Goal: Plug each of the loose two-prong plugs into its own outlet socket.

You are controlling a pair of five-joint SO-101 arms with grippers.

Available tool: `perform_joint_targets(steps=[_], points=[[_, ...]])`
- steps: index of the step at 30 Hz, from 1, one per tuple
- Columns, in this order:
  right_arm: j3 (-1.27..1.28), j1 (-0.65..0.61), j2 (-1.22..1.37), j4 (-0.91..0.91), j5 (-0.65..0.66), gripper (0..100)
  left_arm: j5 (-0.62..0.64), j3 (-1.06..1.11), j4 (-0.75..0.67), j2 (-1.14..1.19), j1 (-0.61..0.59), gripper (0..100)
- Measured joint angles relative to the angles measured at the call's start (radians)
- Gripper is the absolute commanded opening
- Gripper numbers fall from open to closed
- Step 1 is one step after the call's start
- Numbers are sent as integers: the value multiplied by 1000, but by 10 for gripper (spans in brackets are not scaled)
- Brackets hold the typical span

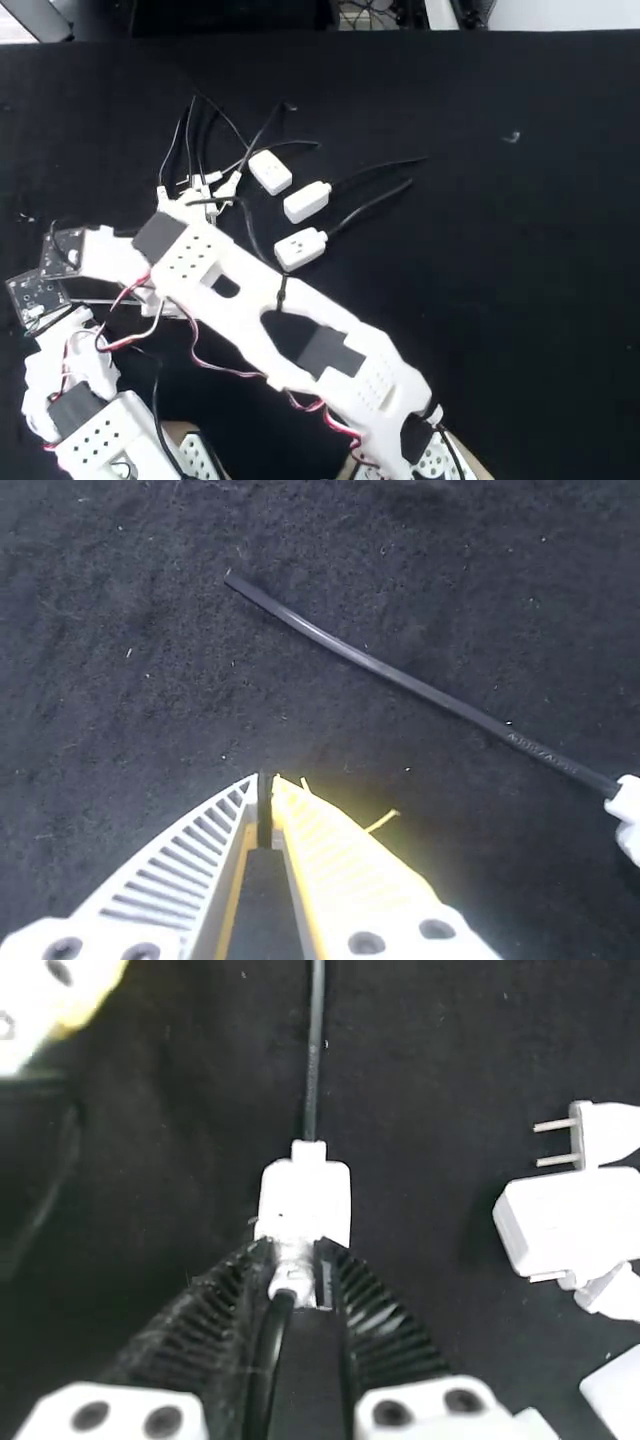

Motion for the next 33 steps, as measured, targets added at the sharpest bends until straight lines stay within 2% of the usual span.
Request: perform_joint_targets(steps=[7, 22, 33], points=[[5, 51, 0, -29, -8, 11, 0, 0, 40, 0, -127, 30], [49, 25, -2, -34, -3, 11, 0, 0, 40, 0, -126, 30], [195, 35, -48, -155, -5, 11, 0, 0, 40, 0, -126, 30]])
